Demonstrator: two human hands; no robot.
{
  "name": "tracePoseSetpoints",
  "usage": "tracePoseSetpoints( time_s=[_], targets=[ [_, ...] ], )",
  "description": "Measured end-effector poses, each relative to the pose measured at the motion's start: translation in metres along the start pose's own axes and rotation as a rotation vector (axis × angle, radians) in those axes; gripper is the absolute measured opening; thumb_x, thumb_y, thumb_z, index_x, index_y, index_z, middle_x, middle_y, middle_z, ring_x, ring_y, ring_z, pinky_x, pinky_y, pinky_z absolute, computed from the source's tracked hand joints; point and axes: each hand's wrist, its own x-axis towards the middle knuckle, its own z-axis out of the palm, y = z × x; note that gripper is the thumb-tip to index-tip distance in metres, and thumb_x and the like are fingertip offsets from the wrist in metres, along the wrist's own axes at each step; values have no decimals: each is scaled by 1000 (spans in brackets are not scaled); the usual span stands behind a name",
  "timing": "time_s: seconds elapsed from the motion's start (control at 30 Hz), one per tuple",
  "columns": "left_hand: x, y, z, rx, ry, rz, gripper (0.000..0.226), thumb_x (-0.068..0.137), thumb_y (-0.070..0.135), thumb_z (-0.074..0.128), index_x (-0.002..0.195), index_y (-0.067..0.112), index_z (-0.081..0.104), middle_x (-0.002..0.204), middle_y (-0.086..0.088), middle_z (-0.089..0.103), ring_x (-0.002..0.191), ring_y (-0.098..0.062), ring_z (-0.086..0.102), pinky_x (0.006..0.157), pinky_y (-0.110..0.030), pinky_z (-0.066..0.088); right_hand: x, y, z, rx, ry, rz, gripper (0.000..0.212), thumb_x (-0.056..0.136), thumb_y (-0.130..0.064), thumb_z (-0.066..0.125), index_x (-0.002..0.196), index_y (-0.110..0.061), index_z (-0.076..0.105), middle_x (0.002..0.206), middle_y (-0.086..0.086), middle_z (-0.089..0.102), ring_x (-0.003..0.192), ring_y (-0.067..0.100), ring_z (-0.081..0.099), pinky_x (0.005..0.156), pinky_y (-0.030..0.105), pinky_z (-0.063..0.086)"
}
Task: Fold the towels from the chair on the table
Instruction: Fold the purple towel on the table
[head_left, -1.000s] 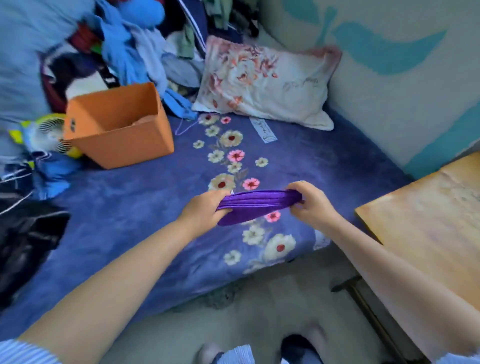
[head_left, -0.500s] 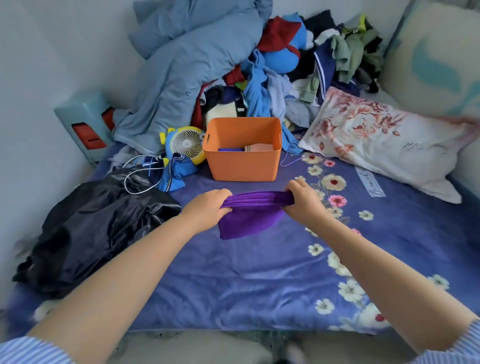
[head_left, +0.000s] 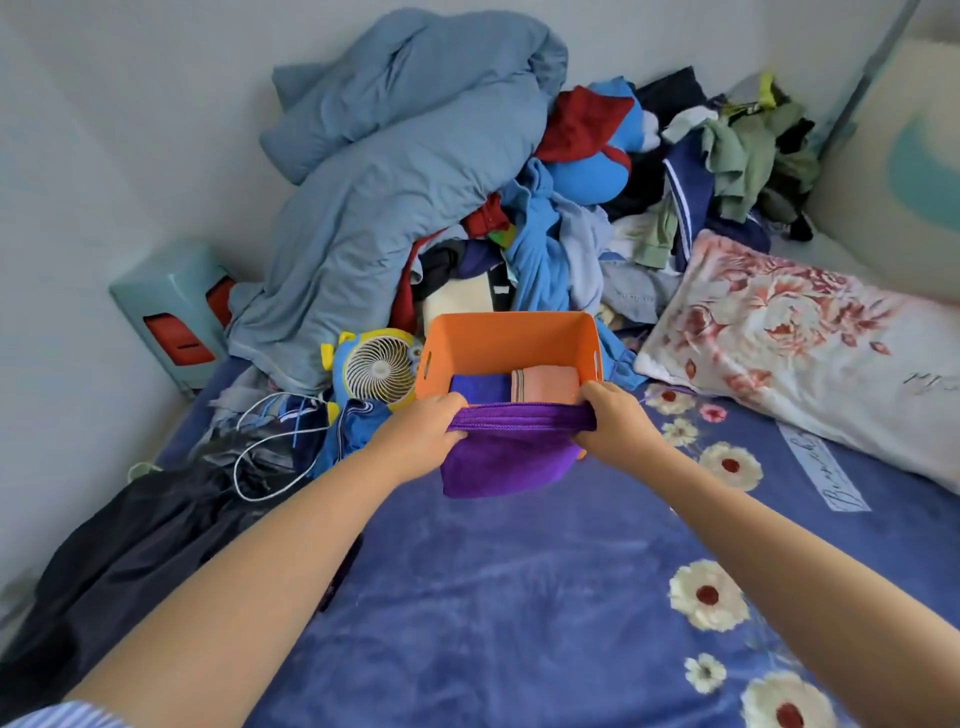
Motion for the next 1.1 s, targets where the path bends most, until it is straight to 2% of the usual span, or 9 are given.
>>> tracePoseSetpoints(
  time_s=[0.13,0.2,0.3,0.47,0.7,0.8,0.93,1.03,1.1],
  targets=[
    [71,-16,-14,42,-14,-24,22,91,16,51,111,5,51,113,-13,56,103,-30,53,87,-41,44,71,11,-10,10,-22,-24,23,76,0,60,82,-11,40,86,6,42,87,24,45,57,24,19],
    [99,-26,-19,58,-2,-38,23,91,15,51,112,7,51,113,-12,55,104,-30,53,85,-37,42,100,13,-13,3,-45,-23,23,78,-4,61,84,-13,41,88,4,41,85,24,47,61,25,24],
    [146,-42,-26,87,-4,-43,21,89,14,51,109,6,50,109,-15,56,102,-33,54,84,-43,44,144,19,-14,-56,-32,-24,19,82,-8,59,89,-13,42,89,4,43,88,29,52,64,31,34],
    [207,-68,-22,198,12,-70,20,89,16,51,107,7,48,108,-15,59,101,-33,53,79,-42,43,201,29,2,-15,-14,-17,24,84,-5,56,87,-14,34,91,8,45,79,23,46,63,29,32],
    [275,-107,2,414,40,-107,29,89,27,54,114,13,50,122,-6,46,116,-24,39,92,-33,39,278,48,32,-16,-104,46,22,85,-6,53,87,-15,33,87,12,49,76,20,45,62,29,33],
    [309,-129,10,308,-32,-183,23,89,22,53,110,11,51,119,-8,46,112,-27,48,85,-37,42,314,56,56,-44,-185,79,22,85,-8,54,88,-14,34,95,17,58,77,21,47,62,29,34],
    [350,-157,35,186,-74,-247,17,87,10,51,104,9,51,114,-11,52,104,-33,55,77,-39,42,356,73,91,-54,-208,115,22,85,-7,55,86,-13,34,92,14,53,77,20,44,62,27,32],
    [384,-182,57,-10,-66,-355,19,83,5,48,101,10,53,107,-13,59,99,-32,56,72,-32,39,387,90,122,-32,-187,137,20,84,-4,54,86,-11,36,88,8,45,78,18,41,54,24,24],
    [398,-190,66,-125,-11,-373,22,82,1,49,102,7,55,108,-14,59,100,-32,55,73,-32,39,398,99,132,22,-149,133,16,82,-1,56,89,-7,42,90,11,49,79,19,43,57,23,23]
  ],
)
